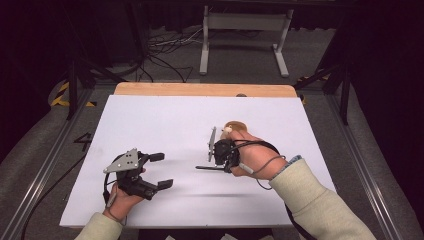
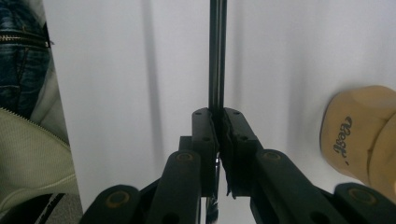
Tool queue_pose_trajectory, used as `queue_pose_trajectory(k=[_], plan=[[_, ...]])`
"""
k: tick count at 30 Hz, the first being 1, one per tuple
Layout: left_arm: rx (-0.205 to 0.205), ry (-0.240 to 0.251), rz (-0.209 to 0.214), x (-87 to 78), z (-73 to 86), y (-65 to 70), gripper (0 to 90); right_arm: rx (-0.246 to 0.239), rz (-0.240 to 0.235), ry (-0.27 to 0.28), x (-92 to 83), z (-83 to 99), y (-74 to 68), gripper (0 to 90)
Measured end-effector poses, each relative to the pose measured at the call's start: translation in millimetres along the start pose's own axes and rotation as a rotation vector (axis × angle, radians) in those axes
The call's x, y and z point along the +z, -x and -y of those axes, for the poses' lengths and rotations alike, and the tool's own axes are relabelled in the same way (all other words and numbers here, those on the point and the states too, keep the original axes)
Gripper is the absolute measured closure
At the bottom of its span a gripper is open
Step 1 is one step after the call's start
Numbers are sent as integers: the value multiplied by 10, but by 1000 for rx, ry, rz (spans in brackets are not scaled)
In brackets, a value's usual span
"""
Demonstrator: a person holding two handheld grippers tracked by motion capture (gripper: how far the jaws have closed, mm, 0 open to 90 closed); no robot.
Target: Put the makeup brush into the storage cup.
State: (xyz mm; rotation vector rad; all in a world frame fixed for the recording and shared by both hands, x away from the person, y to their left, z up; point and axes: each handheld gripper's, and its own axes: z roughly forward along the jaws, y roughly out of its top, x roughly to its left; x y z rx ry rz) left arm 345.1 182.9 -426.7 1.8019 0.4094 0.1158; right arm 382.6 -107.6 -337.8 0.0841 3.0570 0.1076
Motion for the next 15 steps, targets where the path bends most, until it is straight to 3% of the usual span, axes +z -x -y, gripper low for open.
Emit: queue_pose_trajectory(k=[15], plan=[[22, -39, 98, 257, -91, 65, 93, -95, 20, -26, -151, -164, -147, 847]])
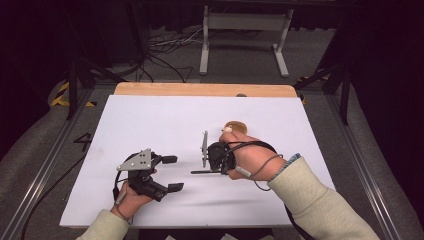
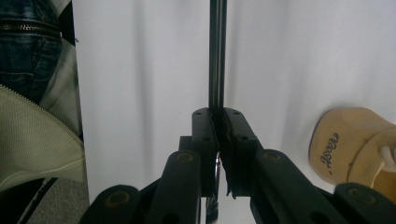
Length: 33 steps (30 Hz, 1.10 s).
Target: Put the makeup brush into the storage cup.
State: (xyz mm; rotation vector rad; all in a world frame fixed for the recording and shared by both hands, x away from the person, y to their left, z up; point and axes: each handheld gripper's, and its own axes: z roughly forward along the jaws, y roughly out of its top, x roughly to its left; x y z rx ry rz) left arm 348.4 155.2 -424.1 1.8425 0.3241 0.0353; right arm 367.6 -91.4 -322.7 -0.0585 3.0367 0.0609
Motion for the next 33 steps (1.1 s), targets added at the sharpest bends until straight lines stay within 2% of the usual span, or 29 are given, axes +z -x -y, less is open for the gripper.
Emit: queue_pose_trajectory(k=[6, 11, 20, 28, 33], plan=[[19, -19, 21, 107, -48, 29, 122, -23, 1, -24, -11, -84, -25, 847], [32, -43, 36, 173, -71, 55, 180, -34, 0, -39, -2, -150, -40, 847], [28, -73, 64, 237, -70, 64, 380, -52, -4, -49, 18, -215, -56, 847], [34, -117, 62, 308, -62, 85, 586, -74, -12, -49, 32, -260, -75, 846], [42, -132, 58, 320, -58, 90, 682, -74, -18, -47, 36, -262, -82, 847]])
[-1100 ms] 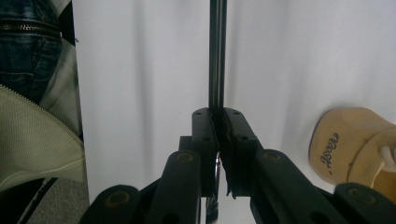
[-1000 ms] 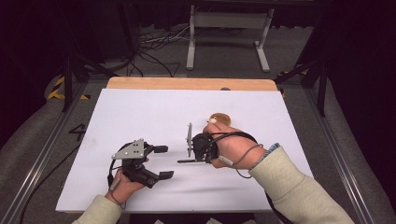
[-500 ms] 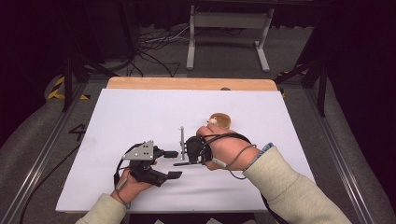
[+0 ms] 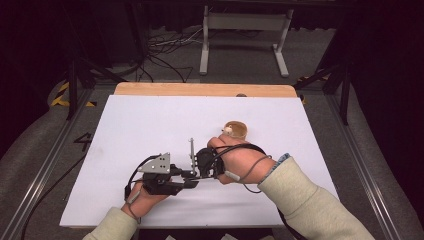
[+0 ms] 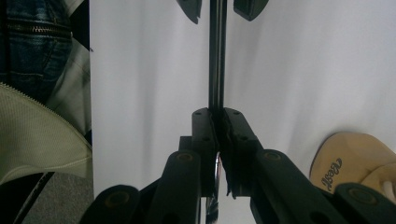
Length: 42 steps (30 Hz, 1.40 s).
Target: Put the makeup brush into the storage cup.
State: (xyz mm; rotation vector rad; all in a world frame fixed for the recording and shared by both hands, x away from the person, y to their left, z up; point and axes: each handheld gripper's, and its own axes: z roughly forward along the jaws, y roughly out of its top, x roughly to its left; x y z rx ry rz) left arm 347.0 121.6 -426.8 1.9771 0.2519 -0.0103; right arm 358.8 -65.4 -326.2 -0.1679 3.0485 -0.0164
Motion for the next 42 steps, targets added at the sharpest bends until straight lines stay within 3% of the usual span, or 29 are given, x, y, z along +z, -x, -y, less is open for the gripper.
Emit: queue_pose_trajectory(k=[6, 20, 23, 27, 29, 35, 42], plan=[[27, -7, -11, 2, -5, 36, 807, 0, 2, 4, 5, -4, 1, 846], [63, 1, 7, -24, 1, 56, 834, -4, -15, 54, 4, 53, 5, 834], [65, 12, 12, -39, 2, 53, 834, 8, -13, 96, -24, 97, 13, 770], [64, 22, 16, -61, 10, 46, 835, 54, -10, 200, -67, 198, 7, 723], [63, 30, 15, -74, 13, 43, 835, 61, -4, 230, -83, 244, 6, 690], [67, 47, 22, -116, 27, 25, 835, 93, 11, 389, -99, 444, 6, 591], [56, 78, 41, -164, 48, -6, 835, 139, 8, 572, -97, 700, -26, 580]])
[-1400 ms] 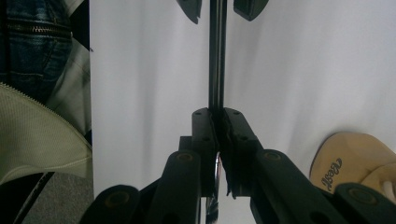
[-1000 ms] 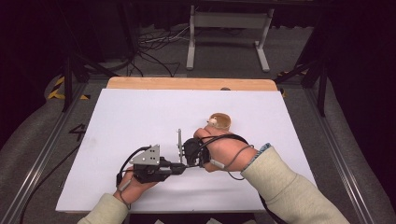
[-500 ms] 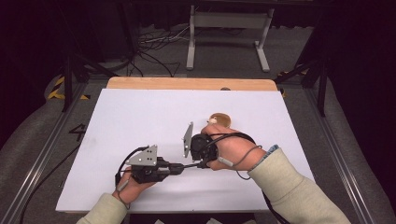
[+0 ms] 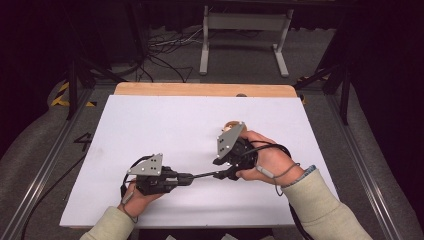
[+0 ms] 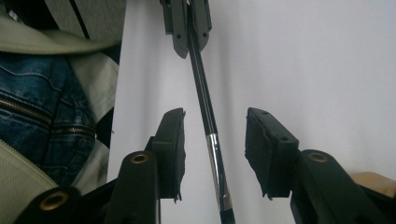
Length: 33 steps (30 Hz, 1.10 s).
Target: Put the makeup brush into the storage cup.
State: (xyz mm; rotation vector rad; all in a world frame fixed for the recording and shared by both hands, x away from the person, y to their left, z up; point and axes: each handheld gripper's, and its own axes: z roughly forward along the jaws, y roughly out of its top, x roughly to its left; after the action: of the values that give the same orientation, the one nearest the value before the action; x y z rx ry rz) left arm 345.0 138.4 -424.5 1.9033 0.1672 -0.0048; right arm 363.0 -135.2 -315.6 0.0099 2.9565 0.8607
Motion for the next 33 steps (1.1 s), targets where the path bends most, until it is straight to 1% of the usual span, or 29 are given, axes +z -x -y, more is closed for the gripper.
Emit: queue_pose_trajectory(k=[3, 11, 15, 17, 19, 21, 24, 30, 33], plan=[[-3, 12, 15, -14, 2, -6, 834, 5, -5, 75, -46, 84, -8, 573], [-10, 49, 63, -50, 8, -25, 834, -1, -20, 170, -74, 255, -30, 585], [-7, 45, 75, -41, 8, -21, 834, 4, -20, 187, -15, 321, -47, 619], [-6, 45, 76, -41, 8, -21, 834, 3, -17, 202, 8, 341, -54, 654], [-6, 50, 80, -41, 10, -20, 834, 3, -17, 207, 16, 350, -57, 661], [-8, 57, 84, -47, 13, -25, 834, 5, -25, 229, 40, 383, -61, 689], [-7, 60, 85, -53, 14, -27, 834, 10, -26, 242, 57, 408, -68, 716], [-7, 79, 100, -64, 25, -34, 834, 13, -41, 280, 69, 453, -81, 772], [-7, 84, 105, -66, 29, -38, 834, 13, -41, 282, 76, 468, -85, 805]])
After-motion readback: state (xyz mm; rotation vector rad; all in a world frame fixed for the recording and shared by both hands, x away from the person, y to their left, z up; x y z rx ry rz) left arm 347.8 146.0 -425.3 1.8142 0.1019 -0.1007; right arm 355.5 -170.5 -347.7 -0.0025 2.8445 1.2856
